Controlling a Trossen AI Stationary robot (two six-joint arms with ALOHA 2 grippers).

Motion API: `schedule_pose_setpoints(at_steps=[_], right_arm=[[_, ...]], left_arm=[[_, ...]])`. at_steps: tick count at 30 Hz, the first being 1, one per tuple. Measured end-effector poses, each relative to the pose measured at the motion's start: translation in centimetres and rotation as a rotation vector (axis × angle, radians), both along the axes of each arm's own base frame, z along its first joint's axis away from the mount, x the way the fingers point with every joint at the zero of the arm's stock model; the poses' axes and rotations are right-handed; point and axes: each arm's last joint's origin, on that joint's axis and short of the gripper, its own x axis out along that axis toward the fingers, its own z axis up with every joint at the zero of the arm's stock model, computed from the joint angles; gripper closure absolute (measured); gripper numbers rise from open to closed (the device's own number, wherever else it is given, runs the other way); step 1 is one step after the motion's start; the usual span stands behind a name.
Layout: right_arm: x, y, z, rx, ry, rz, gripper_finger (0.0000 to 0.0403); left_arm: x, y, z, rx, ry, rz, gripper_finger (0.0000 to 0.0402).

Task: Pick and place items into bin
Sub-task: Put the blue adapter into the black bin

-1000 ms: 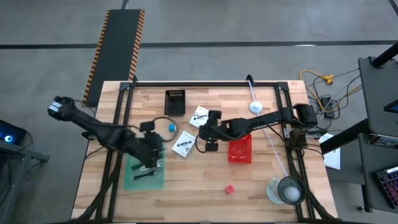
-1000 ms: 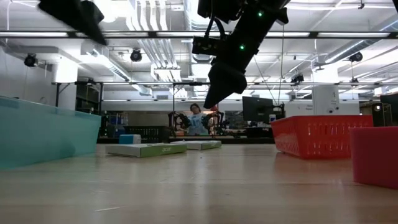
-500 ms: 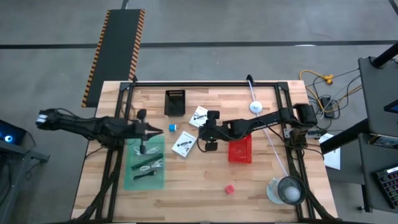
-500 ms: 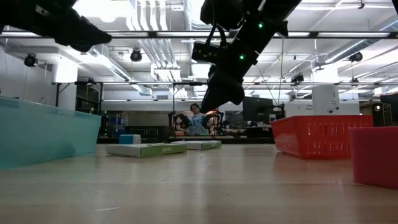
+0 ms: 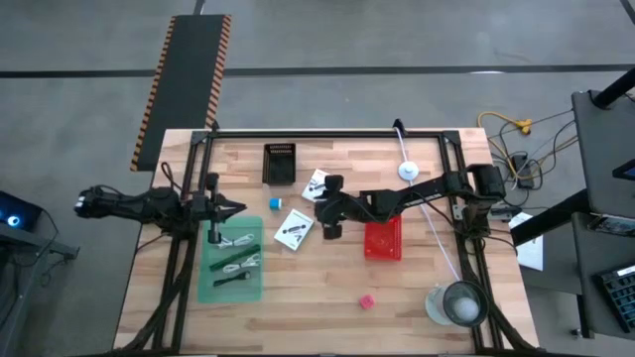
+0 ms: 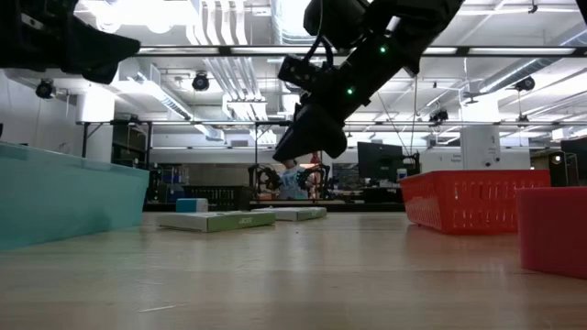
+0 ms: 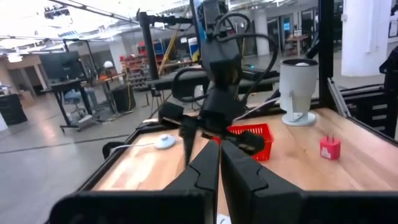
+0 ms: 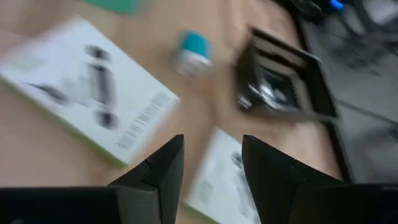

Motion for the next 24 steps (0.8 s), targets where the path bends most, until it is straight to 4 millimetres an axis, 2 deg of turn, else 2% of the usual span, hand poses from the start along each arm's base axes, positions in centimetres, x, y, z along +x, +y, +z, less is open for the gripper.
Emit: schedule_pose_setpoints(at_steps=[4, 8, 11, 15, 20, 24], right_arm=[[0.7, 0.5, 0.8, 0.134, -0.077, 0.186, 0.0255], [1.5, 0.1, 2.2, 0.25, -0.213, 0.202, 0.0247], [2.0, -0.7, 3.0, 0.253, -0.237, 0.18, 0.0221], [3.0, -1.4, 4.2, 0.276, -0.291, 0.15, 0.0172], [5.1, -2.1, 3.2, 0.257, -0.273, 0.148, 0.0123], [7.7, -2.8, 1.8, 0.238, -0.246, 0.15, 0.0112]], left_arm=[[-0.2, 0.0, -0.4, -0.004, -0.018, 0.0, 0.0401], [-0.3, 0.0, -0.7, -0.032, -0.091, -0.003, 0.0401], [-0.3, 0.0, -0.9, -0.046, -0.177, -0.005, 0.0401], [-0.2, 0.0, -1.6, -0.044, -0.18, -0.005, 0.0402], [0.1, 0.0, -2.0, -0.037, -0.137, -0.005, 0.0402], [0.1, 0.0, -1.8, -0.036, -0.155, -0.004, 0.0402]])
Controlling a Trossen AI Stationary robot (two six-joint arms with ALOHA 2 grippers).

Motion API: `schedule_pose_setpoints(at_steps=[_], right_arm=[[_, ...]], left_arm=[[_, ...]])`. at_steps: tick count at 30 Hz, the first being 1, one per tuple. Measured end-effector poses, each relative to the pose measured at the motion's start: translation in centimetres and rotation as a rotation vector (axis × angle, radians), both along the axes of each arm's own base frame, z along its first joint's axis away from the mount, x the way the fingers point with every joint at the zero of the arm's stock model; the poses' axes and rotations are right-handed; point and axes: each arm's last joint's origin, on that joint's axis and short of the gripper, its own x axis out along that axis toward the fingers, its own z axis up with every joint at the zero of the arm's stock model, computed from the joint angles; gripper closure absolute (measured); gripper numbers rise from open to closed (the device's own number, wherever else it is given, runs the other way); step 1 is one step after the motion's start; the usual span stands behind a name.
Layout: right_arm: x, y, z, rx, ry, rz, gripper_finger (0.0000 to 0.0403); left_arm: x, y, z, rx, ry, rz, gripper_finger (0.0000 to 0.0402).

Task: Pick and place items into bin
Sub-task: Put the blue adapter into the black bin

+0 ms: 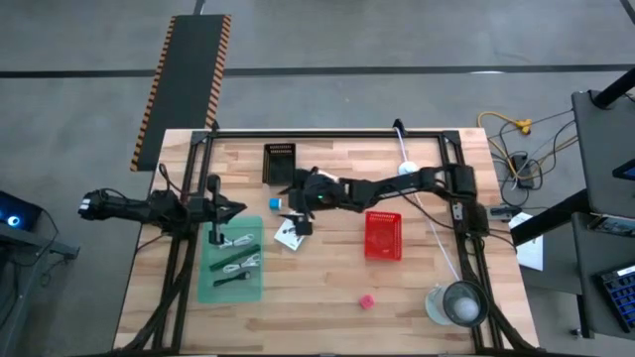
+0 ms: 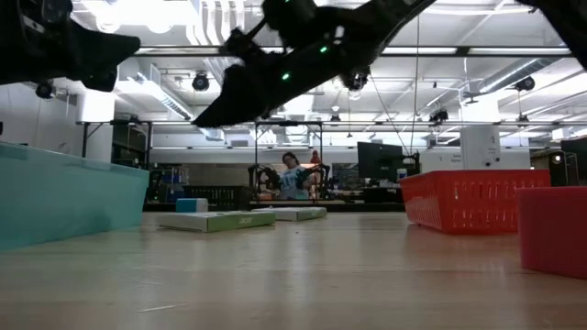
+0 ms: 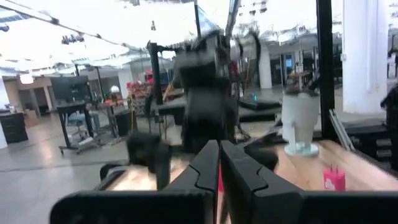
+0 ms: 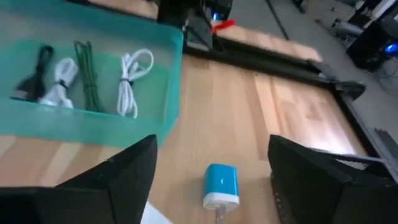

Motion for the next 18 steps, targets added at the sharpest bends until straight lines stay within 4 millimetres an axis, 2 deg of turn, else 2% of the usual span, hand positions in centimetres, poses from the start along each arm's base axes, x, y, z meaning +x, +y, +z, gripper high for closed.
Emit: schedule_pose_setpoints(at_steps=[5, 9, 18], right_arm=[[2.0, -2.1, -0.8, 0.046, 0.108, -0.05, 0.012], [3.0, -3.4, -1.9, 0.125, 0.14, -0.014, 0.0128], [5.1, -3.8, -4.5, 0.147, 0.207, 0.018, 0.0131]], left_arm=[[0.0, 0.0, 0.0, 0.016, 0.001, 0.005, 0.0402], [0.0, 0.0, -0.1, 0.043, 0.007, 0.01, 0.0402], [0.1, 0.0, -0.3, 0.046, 0.016, 0.01, 0.0402]])
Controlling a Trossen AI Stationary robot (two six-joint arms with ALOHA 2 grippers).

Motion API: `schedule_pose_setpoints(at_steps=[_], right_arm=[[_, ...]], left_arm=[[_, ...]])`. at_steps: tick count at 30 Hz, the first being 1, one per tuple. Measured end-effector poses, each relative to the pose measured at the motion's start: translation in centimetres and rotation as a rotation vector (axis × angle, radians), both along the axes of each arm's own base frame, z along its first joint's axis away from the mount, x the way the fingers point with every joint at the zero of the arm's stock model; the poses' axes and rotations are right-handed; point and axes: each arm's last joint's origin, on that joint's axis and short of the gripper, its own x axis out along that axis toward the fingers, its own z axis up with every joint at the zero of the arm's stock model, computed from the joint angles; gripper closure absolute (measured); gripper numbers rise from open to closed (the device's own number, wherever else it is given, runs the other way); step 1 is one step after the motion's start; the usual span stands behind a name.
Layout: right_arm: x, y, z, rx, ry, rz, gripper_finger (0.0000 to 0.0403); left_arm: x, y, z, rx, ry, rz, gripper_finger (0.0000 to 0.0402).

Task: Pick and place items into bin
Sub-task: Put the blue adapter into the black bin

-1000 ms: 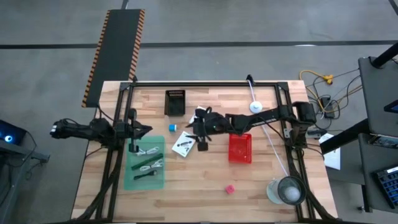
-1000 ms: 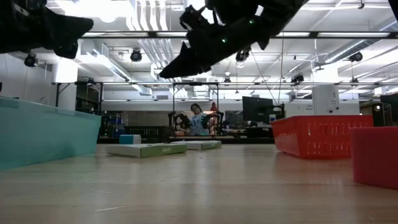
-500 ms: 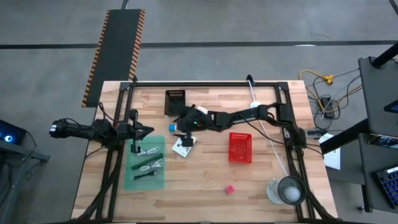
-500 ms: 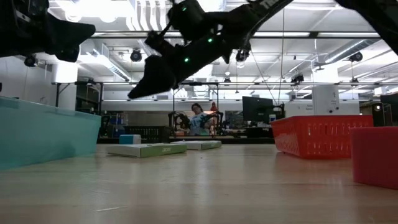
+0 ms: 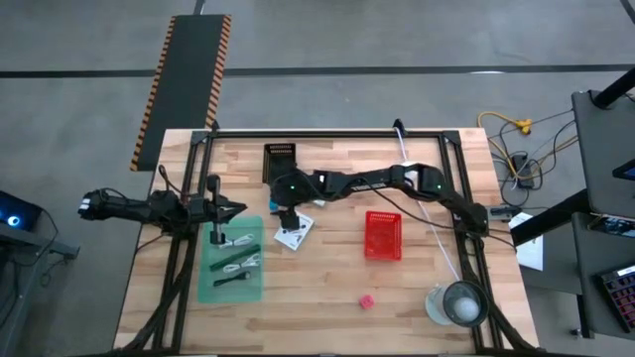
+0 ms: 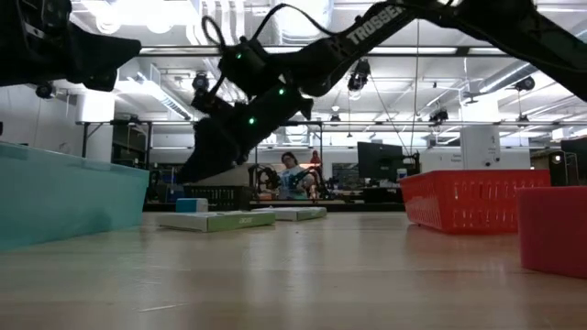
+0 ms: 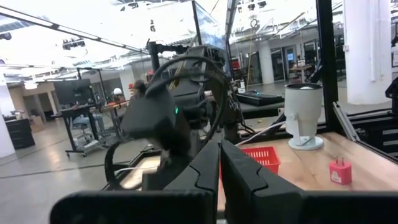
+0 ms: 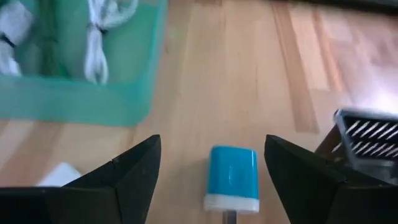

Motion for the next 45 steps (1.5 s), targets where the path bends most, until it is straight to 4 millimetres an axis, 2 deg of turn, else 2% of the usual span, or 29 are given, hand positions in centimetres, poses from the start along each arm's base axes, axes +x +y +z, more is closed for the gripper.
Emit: schedule_pose_setpoints(at_steps=[12, 45], right_arm=[[0.0, -0.6, -1.3, 0.011, 0.06, -0.015, 0.0145], [-0.3, -0.9, -2.5, 0.067, 0.071, -0.125, 0.0183]], left_arm=[[0.0, 0.0, -0.1, 0.0, 0.001, 0.002, 0.0402], [0.0, 0.0, -0.1, 0.001, 0.003, 0.002, 0.0402]])
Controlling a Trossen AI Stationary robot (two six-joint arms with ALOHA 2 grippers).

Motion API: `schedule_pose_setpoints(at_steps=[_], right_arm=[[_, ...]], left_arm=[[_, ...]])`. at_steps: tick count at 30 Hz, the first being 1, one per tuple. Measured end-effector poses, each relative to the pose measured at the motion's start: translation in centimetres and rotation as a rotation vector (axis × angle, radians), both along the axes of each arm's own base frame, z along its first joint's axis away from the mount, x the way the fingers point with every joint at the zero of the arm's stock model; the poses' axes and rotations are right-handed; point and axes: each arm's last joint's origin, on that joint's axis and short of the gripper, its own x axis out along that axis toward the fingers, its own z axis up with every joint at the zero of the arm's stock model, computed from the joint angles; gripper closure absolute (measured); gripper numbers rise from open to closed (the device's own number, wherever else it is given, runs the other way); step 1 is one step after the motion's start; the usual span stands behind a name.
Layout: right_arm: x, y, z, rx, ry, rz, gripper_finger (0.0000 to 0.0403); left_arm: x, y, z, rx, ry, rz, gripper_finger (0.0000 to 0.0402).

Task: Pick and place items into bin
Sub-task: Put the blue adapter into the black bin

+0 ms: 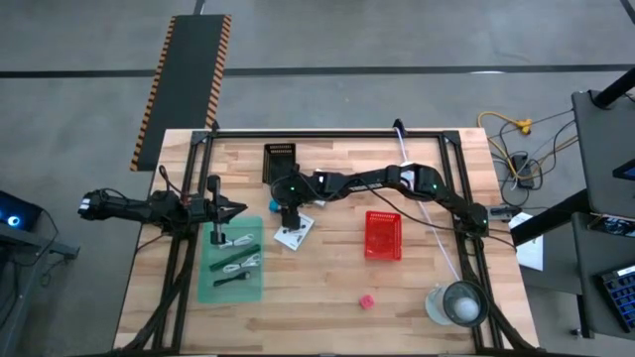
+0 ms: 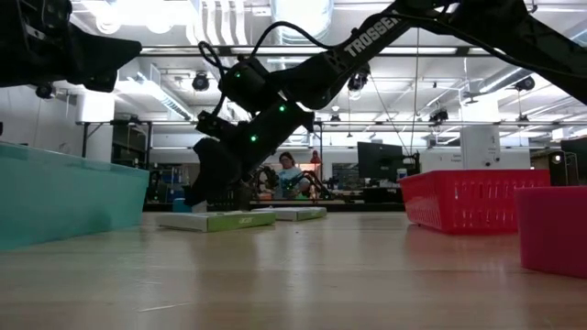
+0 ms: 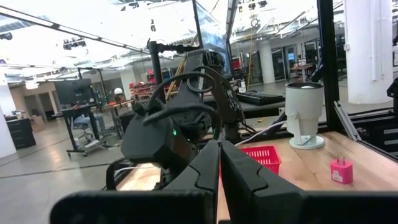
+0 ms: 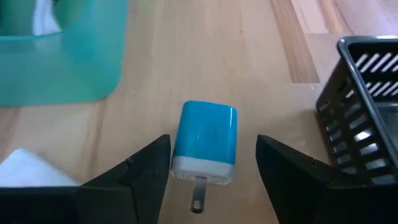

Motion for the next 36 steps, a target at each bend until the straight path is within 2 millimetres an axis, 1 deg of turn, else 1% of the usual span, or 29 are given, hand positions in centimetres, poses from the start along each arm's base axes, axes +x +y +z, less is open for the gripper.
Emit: schedule_pose_setpoints(at_steps=[5, 13, 17, 21, 28, 32, 36], right_arm=[[0.0, 0.0, -1.1, 0.018, 0.026, -0.017, 0.0206], [0.0, 0.0, -1.1, 0.029, 0.022, -0.026, 0.0265], [0.0, 0.0, -1.1, 0.027, 0.023, -0.024, 0.0266], [0.0, 0.0, -1.0, 0.028, 0.025, -0.024, 0.0259], [-0.3, 0.1, -0.6, 0.036, 0.052, -0.023, 0.0267], [-0.6, 0.2, 0.4, 0.037, 0.057, -0.022, 0.0267], [-1.0, 0.5, 2.3, 0.038, 0.056, -0.016, 0.0267]], left_arm=[[0.0, 0.0, 0.0, 0.0, 0.0, 0.0, 0.0402], [0.0, 0.0, 0.0, 0.001, 0.004, 0.0, 0.0402], [0.0, 0.0, 0.0, 0.001, 0.004, 0.0, 0.0402], [0.0, 0.0, 0.0, 0.0, 0.004, 0.0, 0.0402], [0.0, 0.0, 0.0, 0.001, 0.003, 0.0, 0.0402], [0.0, 0.0, 0.0, 0.0, 0.002, 0.0, 0.0402], [0.0, 0.0, 0.0, 0.0, 0.003, 0.0, 0.0402]])
